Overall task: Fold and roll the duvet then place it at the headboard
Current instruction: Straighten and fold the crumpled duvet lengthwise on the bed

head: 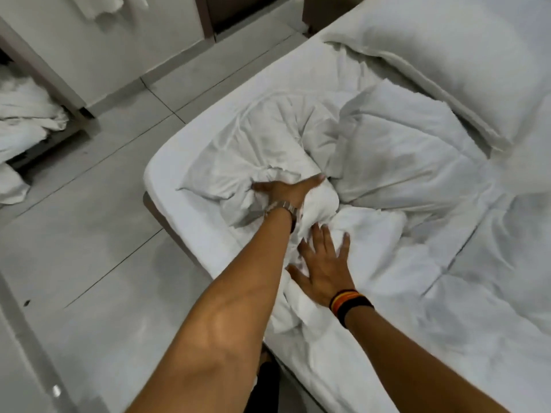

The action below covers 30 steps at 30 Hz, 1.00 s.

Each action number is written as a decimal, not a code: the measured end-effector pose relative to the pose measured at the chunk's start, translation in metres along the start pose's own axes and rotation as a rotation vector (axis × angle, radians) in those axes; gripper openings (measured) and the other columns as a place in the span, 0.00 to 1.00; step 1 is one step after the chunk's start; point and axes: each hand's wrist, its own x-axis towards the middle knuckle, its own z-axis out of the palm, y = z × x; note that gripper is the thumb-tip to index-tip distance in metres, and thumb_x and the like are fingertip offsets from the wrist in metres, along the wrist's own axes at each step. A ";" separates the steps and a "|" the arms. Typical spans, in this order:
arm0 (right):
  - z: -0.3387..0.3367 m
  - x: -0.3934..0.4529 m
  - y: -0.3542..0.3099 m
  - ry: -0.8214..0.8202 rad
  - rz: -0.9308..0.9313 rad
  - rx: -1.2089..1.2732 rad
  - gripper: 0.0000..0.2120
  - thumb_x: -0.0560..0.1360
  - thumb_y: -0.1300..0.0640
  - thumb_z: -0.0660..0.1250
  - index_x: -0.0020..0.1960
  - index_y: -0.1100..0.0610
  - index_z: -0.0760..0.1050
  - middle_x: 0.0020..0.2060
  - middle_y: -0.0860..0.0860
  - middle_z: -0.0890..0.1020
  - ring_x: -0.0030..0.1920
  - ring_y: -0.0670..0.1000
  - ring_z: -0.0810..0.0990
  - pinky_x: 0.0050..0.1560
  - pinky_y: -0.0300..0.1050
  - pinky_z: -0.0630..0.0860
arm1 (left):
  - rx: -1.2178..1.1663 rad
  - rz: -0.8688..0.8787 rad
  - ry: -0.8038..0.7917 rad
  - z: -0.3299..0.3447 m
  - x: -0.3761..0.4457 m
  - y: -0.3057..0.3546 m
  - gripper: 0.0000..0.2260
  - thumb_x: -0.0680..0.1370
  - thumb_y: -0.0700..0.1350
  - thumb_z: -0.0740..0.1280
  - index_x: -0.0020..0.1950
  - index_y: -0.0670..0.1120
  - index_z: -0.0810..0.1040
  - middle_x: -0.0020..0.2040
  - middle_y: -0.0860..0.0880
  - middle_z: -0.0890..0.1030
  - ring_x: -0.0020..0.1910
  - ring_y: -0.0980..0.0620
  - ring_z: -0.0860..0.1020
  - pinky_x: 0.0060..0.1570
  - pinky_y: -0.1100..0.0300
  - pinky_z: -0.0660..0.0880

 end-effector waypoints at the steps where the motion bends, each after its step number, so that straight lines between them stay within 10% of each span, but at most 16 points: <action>1: -0.004 0.003 -0.002 -0.001 0.002 -0.003 0.41 0.78 0.26 0.43 0.81 0.49 0.63 0.82 0.61 0.58 0.83 0.63 0.52 0.73 0.79 0.41 | -0.078 -0.051 0.017 -0.003 0.002 -0.004 0.71 0.62 0.64 0.83 0.82 0.46 0.31 0.84 0.44 0.47 0.83 0.39 0.50 0.78 0.39 0.51; 8: -0.065 0.055 -0.061 0.163 -0.086 0.160 0.41 0.76 0.22 0.45 0.83 0.37 0.41 0.84 0.49 0.39 0.83 0.66 0.42 0.73 0.79 0.40 | -0.494 0.197 0.264 -0.146 0.017 0.037 0.64 0.67 0.42 0.84 0.85 0.50 0.38 0.79 0.48 0.67 0.68 0.53 0.74 0.66 0.57 0.73; 12: -0.079 0.096 -0.123 0.040 -0.234 0.180 0.41 0.76 0.23 0.50 0.82 0.34 0.37 0.83 0.46 0.34 0.82 0.65 0.38 0.74 0.77 0.40 | -0.510 0.305 0.369 -0.247 0.007 0.025 0.66 0.65 0.46 0.85 0.84 0.56 0.36 0.78 0.50 0.69 0.68 0.51 0.77 0.69 0.46 0.74; 16: -0.069 0.105 -0.139 -0.162 -0.230 0.185 0.39 0.77 0.25 0.51 0.82 0.34 0.39 0.83 0.45 0.36 0.83 0.59 0.40 0.77 0.73 0.39 | -0.398 0.021 0.282 -0.280 0.015 -0.034 0.62 0.71 0.58 0.79 0.82 0.51 0.30 0.83 0.49 0.58 0.77 0.47 0.66 0.75 0.47 0.65; 21: -0.106 0.195 -0.131 0.231 -0.114 0.314 0.34 0.81 0.33 0.57 0.83 0.43 0.56 0.84 0.54 0.52 0.83 0.58 0.54 0.79 0.64 0.50 | -0.429 -0.195 0.331 -0.305 0.111 -0.032 0.51 0.74 0.76 0.58 0.85 0.44 0.49 0.84 0.39 0.53 0.81 0.37 0.57 0.79 0.41 0.56; 25: -0.123 0.301 -0.143 0.217 0.001 0.300 0.37 0.80 0.29 0.52 0.84 0.39 0.45 0.85 0.51 0.43 0.84 0.58 0.44 0.79 0.70 0.47 | -0.646 -0.157 0.160 -0.337 0.225 0.007 0.43 0.75 0.78 0.55 0.84 0.57 0.58 0.84 0.48 0.59 0.82 0.43 0.58 0.80 0.42 0.55; 30: -0.107 0.398 -0.160 0.076 0.224 0.434 0.42 0.74 0.20 0.50 0.79 0.31 0.33 0.82 0.46 0.30 0.82 0.59 0.33 0.74 0.79 0.43 | -0.602 -0.182 -0.171 -0.370 0.317 0.057 0.48 0.66 0.81 0.64 0.76 0.51 0.74 0.71 0.45 0.79 0.68 0.42 0.78 0.73 0.41 0.69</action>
